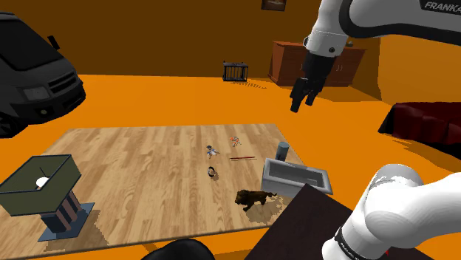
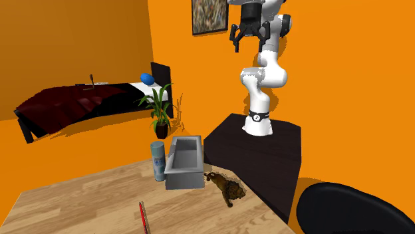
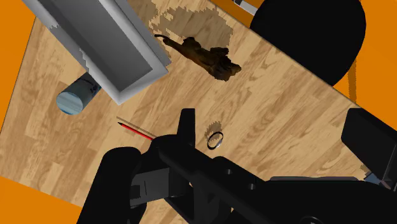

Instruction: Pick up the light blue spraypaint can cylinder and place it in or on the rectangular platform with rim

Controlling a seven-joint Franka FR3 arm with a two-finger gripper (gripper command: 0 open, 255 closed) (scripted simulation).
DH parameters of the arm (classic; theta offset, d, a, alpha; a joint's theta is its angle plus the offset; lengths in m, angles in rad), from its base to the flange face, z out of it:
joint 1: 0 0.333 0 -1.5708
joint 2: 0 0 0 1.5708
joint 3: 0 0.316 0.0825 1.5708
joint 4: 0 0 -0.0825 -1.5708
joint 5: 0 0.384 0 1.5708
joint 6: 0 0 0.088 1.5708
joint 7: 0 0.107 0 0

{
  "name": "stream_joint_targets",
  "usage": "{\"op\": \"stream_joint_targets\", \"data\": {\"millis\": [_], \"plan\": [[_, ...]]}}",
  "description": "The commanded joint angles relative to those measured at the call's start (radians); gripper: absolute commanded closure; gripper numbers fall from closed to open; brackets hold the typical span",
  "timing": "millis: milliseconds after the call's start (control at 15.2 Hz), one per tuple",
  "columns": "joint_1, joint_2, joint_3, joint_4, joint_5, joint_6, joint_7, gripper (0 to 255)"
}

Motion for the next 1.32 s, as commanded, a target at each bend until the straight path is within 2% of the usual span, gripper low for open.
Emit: {"op": "stream_joint_targets", "data": {"millis": [0, 660, 1254], "plan": [[0.0, 0.0, 0.0, 0.0, 0.0, 0.0, 0.0, 0], [-0.046, 0.133, -0.155, -0.143, -0.089, 0.268, -0.137, 0], [-0.068, 0.368, -0.305, -0.165, -0.121, 0.52, -0.268, 0]]}}
